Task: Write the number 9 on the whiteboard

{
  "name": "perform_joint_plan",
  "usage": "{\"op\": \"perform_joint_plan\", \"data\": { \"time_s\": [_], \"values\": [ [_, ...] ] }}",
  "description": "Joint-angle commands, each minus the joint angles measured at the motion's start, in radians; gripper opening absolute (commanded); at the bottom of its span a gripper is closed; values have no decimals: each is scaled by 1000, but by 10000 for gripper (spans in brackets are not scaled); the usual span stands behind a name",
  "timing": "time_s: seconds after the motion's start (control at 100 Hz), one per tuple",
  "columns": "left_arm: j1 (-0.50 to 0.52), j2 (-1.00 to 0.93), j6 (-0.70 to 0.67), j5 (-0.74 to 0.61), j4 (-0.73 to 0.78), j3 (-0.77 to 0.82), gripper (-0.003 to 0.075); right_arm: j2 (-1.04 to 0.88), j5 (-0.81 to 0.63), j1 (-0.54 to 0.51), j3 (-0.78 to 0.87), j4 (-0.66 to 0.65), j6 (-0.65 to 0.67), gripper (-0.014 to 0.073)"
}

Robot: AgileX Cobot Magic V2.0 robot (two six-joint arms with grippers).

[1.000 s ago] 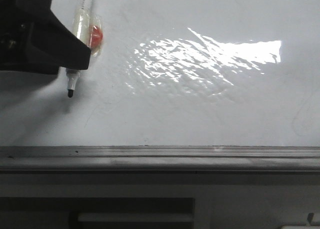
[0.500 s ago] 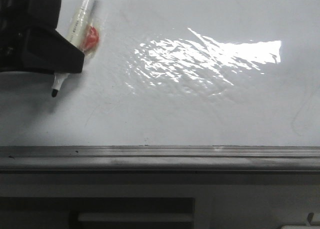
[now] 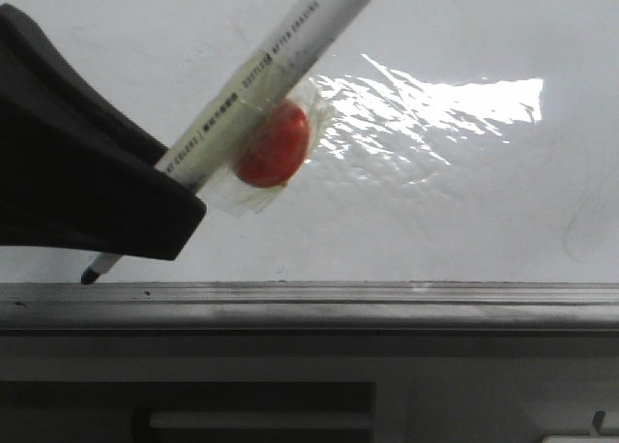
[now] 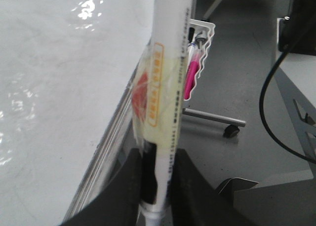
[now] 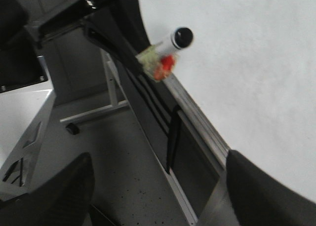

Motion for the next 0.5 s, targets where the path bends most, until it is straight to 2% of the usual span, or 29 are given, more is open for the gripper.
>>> {"op": "perform_joint_plan", "data": {
  "time_s": [0.0,0.09,0.2,0.36,0.49],
  "values": [
    [-7,-17,93,17,-85,-32,-20,77,-74,31,-37,111,-114,492],
    [-7,-17,160,26,-114,-32,-20,165,-93,58,-37,176,-185,492],
    [-7,-17,245,57,-118,-32,-20,274,-133,85,-37,322,-313,492],
    [-7,-17,256,69,-118,-32,-20,392,-141,122,-70,520,-511,492],
    [-7,-17,256,69,-118,-32,-20,457,-141,142,-110,588,-555,492]
  ]
}}
